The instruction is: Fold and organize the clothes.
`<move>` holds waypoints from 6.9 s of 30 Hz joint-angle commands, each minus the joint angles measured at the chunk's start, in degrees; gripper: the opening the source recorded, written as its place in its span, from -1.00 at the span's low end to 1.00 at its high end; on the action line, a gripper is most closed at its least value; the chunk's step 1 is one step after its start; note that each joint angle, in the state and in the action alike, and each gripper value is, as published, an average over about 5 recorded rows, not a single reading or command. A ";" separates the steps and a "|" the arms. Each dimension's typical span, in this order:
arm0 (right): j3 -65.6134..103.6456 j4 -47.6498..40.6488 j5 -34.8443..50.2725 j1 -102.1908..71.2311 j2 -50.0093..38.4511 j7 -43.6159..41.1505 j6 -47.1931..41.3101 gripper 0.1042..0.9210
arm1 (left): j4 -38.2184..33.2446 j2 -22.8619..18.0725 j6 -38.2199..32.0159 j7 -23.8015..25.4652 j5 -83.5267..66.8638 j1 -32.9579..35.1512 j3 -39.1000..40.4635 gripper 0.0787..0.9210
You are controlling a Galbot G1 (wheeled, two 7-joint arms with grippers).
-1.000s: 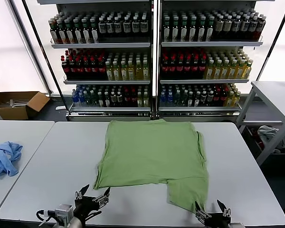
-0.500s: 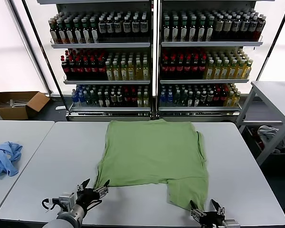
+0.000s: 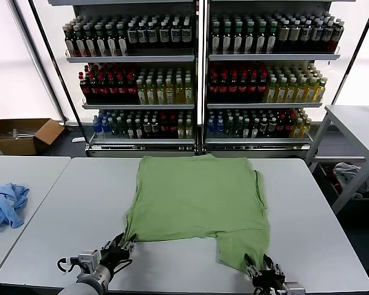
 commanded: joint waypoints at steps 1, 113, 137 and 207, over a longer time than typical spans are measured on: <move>-0.64 -0.36 0.04 0.13 0.01 -0.36 1.08 -0.44 | 1.15 -0.23 -0.32 1.16 1.12 0.16 0.49 -0.39; -4.66 -16.55 7.80 33.58 -7.08 -5.52 0.08 0.76 | 3.55 0.52 -0.04 -0.31 3.01 -15.58 5.63 0.74; 3.47 -18.46 9.98 24.70 -4.08 -5.79 8.78 0.76 | 20.34 -3.82 -1.65 2.46 0.48 -24.43 7.10 0.77; 2.85 4.63 -2.14 -6.10 -13.77 -4.81 5.45 -0.95 | -10.69 7.14 -5.74 -13.11 9.24 11.62 3.64 -1.00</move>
